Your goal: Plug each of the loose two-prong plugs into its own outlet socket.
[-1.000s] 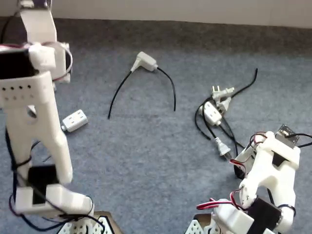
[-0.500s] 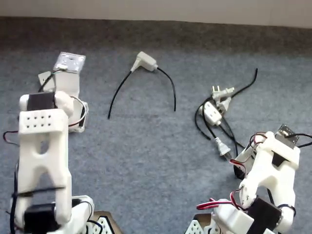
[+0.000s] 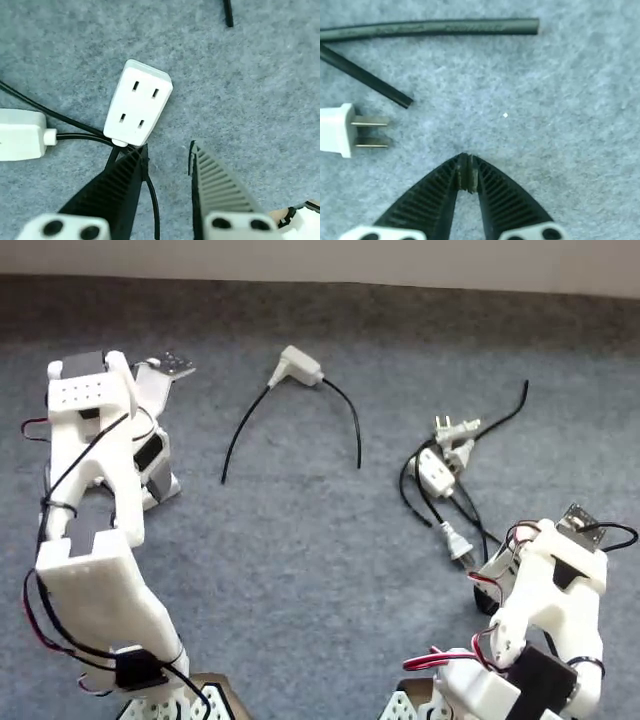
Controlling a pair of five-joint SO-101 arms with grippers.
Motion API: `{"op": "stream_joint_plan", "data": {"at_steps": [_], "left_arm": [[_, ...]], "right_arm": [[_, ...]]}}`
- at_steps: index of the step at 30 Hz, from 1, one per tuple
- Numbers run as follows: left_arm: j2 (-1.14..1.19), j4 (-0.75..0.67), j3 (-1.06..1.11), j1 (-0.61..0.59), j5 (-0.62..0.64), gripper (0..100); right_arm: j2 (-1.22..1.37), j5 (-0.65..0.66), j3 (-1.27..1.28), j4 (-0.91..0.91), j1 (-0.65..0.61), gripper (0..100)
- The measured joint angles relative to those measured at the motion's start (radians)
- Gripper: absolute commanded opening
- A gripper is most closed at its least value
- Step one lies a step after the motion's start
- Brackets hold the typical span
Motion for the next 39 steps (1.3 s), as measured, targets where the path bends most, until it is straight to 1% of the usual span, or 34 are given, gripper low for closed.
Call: {"op": "stream_joint_plan", "data": {"at_steps": [6,10,18,20,22,25,31,39], "left_arm": [[0.094,0.011,-0.044,0.000,-0.014,15],[0.141,-0.028,-0.049,0.000,-0.060,15],[0.124,-0.051,-0.054,0.011,-0.075,16],[0.091,-0.055,-0.054,0.018,-0.075,18],[0.044,-0.055,-0.054,0.021,-0.110,20],[0.000,-0.054,-0.054,0.025,-0.196,20],[-0.005,-0.054,-0.054,0.025,-0.307,20],[0.091,-0.170,-0.054,-0.046,-0.414,20]], "right_arm": [[-0.006,0.000,0.002,-0.005,0.000,0.5],[-0.006,0.000,0.002,-0.005,0.000,0.5],[-0.006,0.037,0.002,-0.005,0.000,0.5],[-0.006,0.040,0.002,-0.005,0.000,0.5],[-0.006,0.040,0.002,-0.006,0.000,0.5],[-0.006,0.040,0.003,-0.008,0.000,0.5],[-0.006,0.040,0.005,-0.011,0.000,0.5],[-0.006,0.040,0.005,-0.011,0.000,0.5]]}}
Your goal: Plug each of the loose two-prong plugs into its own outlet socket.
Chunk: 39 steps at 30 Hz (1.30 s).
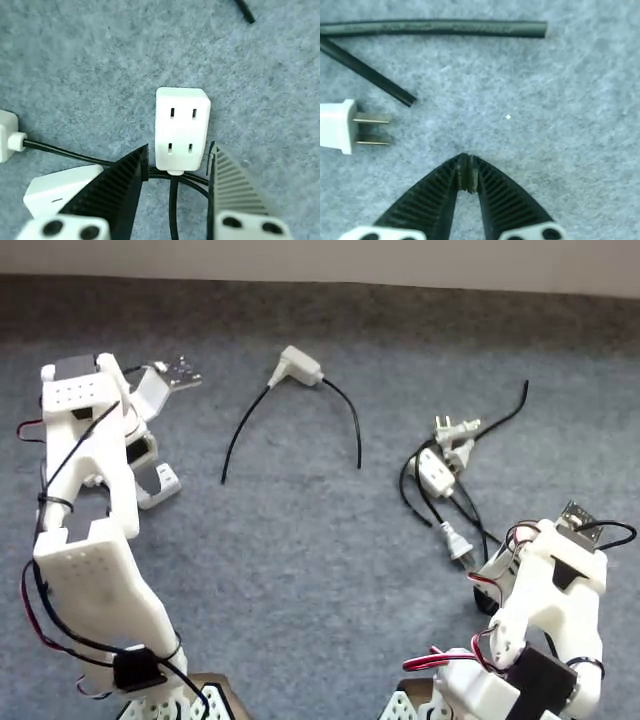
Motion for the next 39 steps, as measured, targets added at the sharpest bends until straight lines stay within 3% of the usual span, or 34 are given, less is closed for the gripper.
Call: {"op": "stream_joint_plan", "data": {"at_steps": [8,18,23,32,39], "left_arm": [[0.087,-0.018,0.000,-0.017,-0.018,20],[0.091,-0.015,0.000,-0.003,-0.018,4],[0.091,0.098,0.000,0.072,-0.011,1],[0.014,0.158,0.014,0.290,0.295,1],[-0.209,0.160,0.198,0.537,0.557,1]], "right_arm": [[0.000,0.000,0.000,0.000,0.000,0.5],[0.000,0.000,0.000,0.000,0.000,0.5],[0.000,0.000,0.000,-0.023,0.000,0.5],[-0.002,0.000,0.021,-0.040,0.000,0.5],[-0.002,0.000,0.025,-0.061,0.000,0.5]]}}
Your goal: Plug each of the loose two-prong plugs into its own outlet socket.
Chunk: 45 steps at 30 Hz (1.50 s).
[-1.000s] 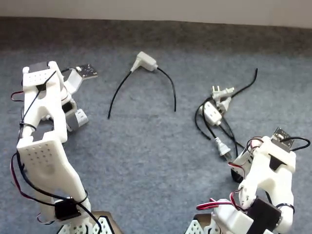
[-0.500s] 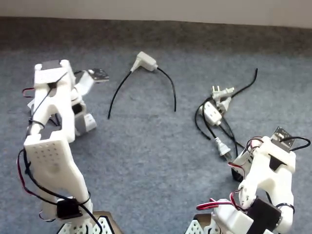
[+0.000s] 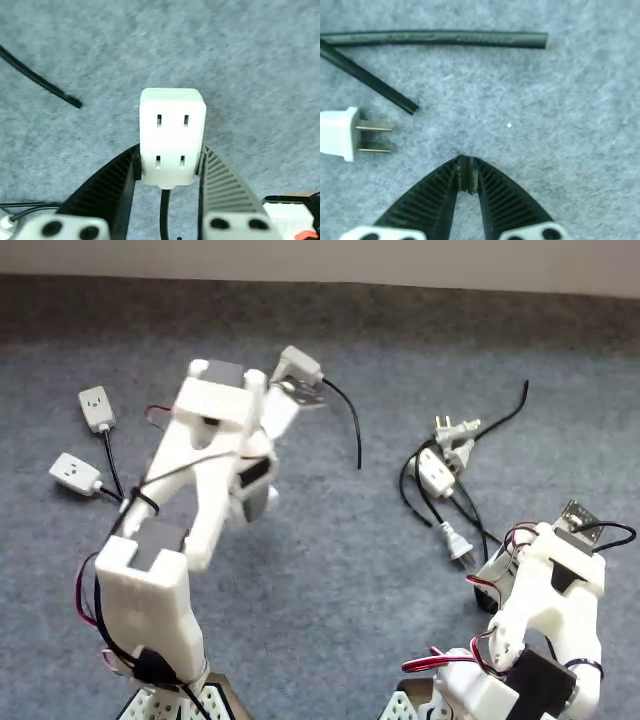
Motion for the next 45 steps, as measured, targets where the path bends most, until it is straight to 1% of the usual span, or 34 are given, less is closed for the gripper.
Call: {"op": "stream_joint_plan", "data": {"at_steps": [3,6,10,14,16,18,22,25,28,31,36,40,45], "left_arm": [[-0.078,-0.003,0.063,0.068,0.133,1],[-0.097,-0.031,0.121,0.078,0.275,1],[-0.097,-0.117,0.193,0.071,0.448,1],[-0.097,-0.233,0.250,0.075,0.626,1],[-0.097,-0.284,0.252,0.074,0.684,1],[-0.097,-0.327,0.252,0.086,0.706,1],[-0.097,-0.377,0.259,0.129,0.704,3],[-0.097,-0.381,0.261,0.169,0.617,3],[-0.080,-0.381,0.261,0.176,0.523,3],[-0.020,-0.381,0.261,0.166,0.425,3],[0.044,-0.376,0.242,0.103,0.368,3],[0.061,-0.318,0.196,0.068,0.267,3],[0.077,-0.222,0.133,0.031,0.230,3]], "right_arm": [[0.000,0.000,0.000,0.000,0.000,0.5],[-0.002,0.000,0.006,-0.003,0.000,0.5],[-0.002,0.000,0.006,-0.003,0.002,0.5],[-0.002,0.000,0.006,-0.003,0.002,0.5],[-0.002,0.000,0.006,-0.003,0.002,0.5],[-0.002,0.000,0.006,-0.003,0.002,0.5],[-0.002,0.000,0.006,-0.003,0.002,0.5],[-0.002,0.000,0.006,-0.003,0.002,0.5],[-0.002,0.000,0.006,-0.003,0.002,0.5],[-0.002,0.000,0.006,-0.003,0.002,0.5],[-0.002,0.000,0.006,-0.003,0.002,0.5],[-0.002,0.000,0.006,-0.003,0.002,0.5],[-0.002,0.000,0.006,-0.003,0.002,0.5]]}}
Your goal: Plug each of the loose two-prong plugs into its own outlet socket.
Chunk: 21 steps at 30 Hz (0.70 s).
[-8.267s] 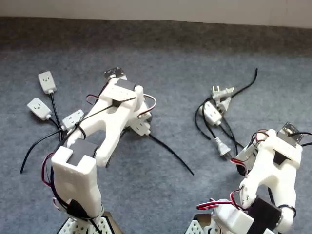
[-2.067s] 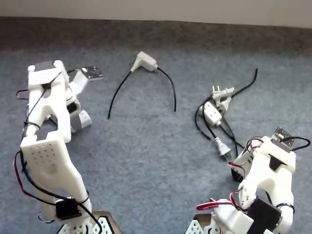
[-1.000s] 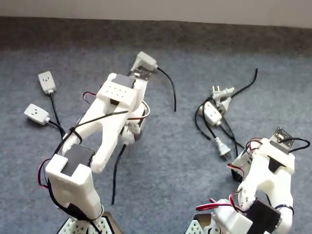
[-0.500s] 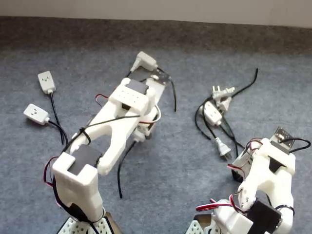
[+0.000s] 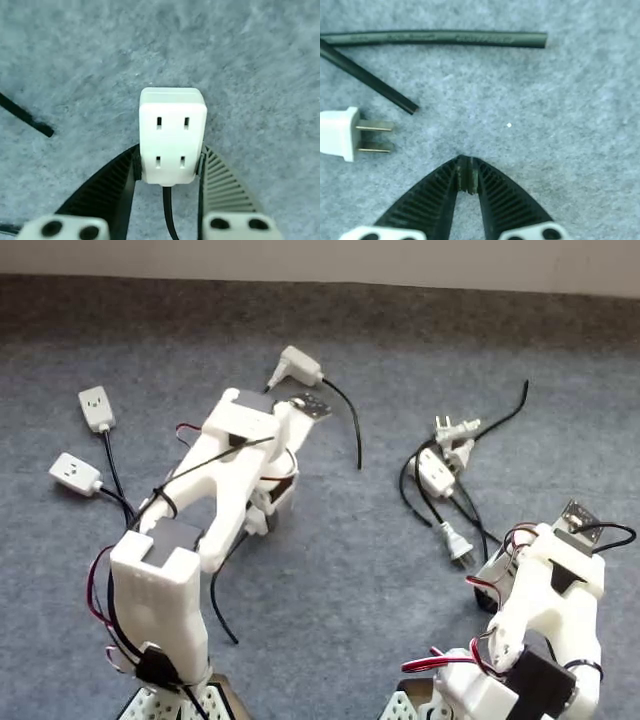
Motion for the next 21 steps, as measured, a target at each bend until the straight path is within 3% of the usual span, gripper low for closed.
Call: {"op": "stream_joint_plan", "data": {"at_steps": [4,10,21], "left_arm": [[0.000,0.049,-0.012,0.003,-0.087,4],[0.000,0.101,-0.021,0.000,-0.110,17],[0.002,0.130,-0.118,-0.028,-0.114,18]], "right_arm": [[0.000,0.000,0.000,-0.003,0.000,0.5],[0.000,0.000,0.000,-0.003,0.000,0.5],[0.000,0.000,0.000,-0.003,0.000,0.5]]}}
